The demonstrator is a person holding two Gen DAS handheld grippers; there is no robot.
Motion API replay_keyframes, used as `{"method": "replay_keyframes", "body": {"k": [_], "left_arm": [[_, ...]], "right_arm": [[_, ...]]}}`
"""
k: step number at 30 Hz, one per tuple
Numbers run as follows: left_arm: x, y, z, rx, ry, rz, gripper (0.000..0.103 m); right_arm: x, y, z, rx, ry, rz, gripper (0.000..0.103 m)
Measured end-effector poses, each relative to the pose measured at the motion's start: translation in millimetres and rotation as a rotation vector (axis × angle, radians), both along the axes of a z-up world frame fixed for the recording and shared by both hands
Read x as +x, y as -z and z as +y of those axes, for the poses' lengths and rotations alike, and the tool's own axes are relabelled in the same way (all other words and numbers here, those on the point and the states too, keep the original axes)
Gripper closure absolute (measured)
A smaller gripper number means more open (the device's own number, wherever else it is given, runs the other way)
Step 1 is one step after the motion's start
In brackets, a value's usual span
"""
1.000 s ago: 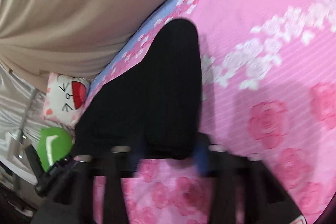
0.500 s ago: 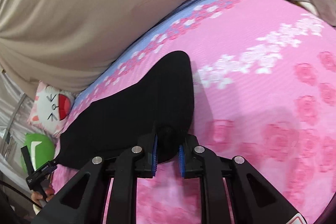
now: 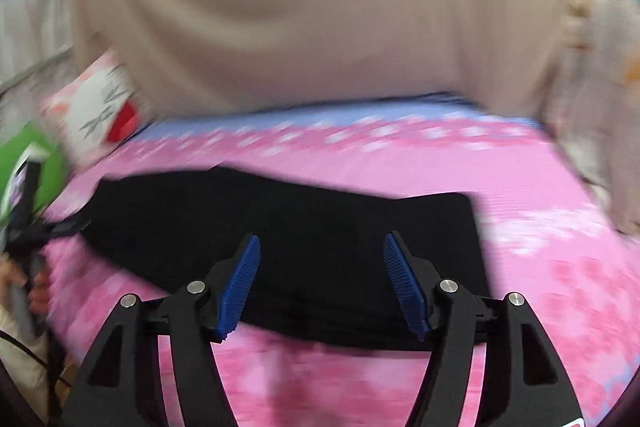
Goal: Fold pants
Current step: 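Grasp the folded trousers edge with the left tool and fold it over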
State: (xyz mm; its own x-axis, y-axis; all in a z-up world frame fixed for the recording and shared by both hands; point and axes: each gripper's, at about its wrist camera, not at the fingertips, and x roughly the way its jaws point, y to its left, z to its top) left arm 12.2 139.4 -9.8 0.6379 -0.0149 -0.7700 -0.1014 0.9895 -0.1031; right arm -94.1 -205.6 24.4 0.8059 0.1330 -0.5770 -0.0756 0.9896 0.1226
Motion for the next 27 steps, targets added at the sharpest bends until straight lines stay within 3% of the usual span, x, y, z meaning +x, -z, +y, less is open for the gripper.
{"method": "replay_keyframes", "body": {"k": [3,6,9,10,14,17,19,21,23,25,27], "left_arm": [[-2,2,-2,-0.007,0.016,0.005,0.009],[-5,2,-1,-0.007,0.033,0.001,0.009],[-6,1,10,-0.012,0.032,-0.008,0.009],[-6,1,14,-0.015,0.027,-0.01,0.009],[-4,0,43,-0.042,-0.025,-0.024,0.009],[-2,-3,64,-0.052,-0.066,-0.034,0.009],[-3,-3,77,-0.054,-0.092,-0.038,0.009],[-3,-1,88,-0.064,-0.11,-0.034,0.009],[0,3,98,-0.088,-0.124,-0.023,0.009],[3,9,109,-0.136,-0.13,-0.007,0.009],[7,15,118,-0.197,-0.138,-0.001,0.009]], "right_arm": [[24,22,49,-0.072,-0.145,0.071,0.042],[54,48,77,-0.131,-0.183,0.154,0.046],[69,62,66,-0.113,-0.119,0.213,0.091],[72,56,60,-0.056,-0.118,0.208,0.092],[79,30,65,0.003,-0.091,0.147,0.092],[93,15,89,0.029,-0.143,0.096,0.092],[104,17,115,0.042,-0.202,0.09,0.092],[123,39,139,0.024,-0.254,0.145,0.091],[135,65,152,-0.019,-0.259,0.213,0.086],[124,57,149,-0.002,-0.248,0.174,0.067],[110,41,141,0.015,-0.23,0.135,0.057]]}}
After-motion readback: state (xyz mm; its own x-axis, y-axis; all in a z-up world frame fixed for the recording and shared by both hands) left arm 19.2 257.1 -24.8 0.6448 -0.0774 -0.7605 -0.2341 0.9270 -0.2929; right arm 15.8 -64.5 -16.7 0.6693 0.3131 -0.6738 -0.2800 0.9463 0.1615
